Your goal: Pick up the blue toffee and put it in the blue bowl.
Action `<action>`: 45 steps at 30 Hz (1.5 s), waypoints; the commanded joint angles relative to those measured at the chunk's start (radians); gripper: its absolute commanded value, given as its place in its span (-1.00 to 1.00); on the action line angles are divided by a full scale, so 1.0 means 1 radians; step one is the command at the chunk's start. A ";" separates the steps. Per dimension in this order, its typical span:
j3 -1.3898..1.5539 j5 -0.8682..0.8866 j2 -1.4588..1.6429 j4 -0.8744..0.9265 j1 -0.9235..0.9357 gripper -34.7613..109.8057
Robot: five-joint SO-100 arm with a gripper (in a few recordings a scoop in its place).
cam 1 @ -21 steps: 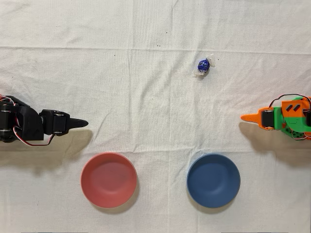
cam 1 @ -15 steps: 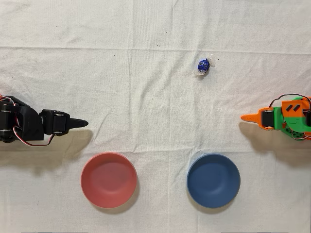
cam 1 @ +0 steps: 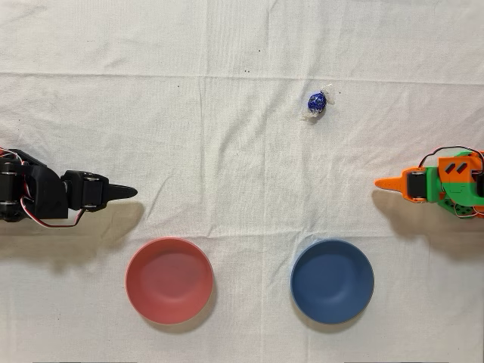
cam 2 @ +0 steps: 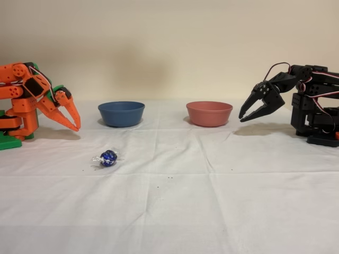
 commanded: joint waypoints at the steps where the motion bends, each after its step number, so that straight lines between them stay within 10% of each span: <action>1: -0.015 -0.017 -0.005 0.003 -0.003 -0.52; 45: -0.015 0.043 -0.005 0.002 -0.009 -0.52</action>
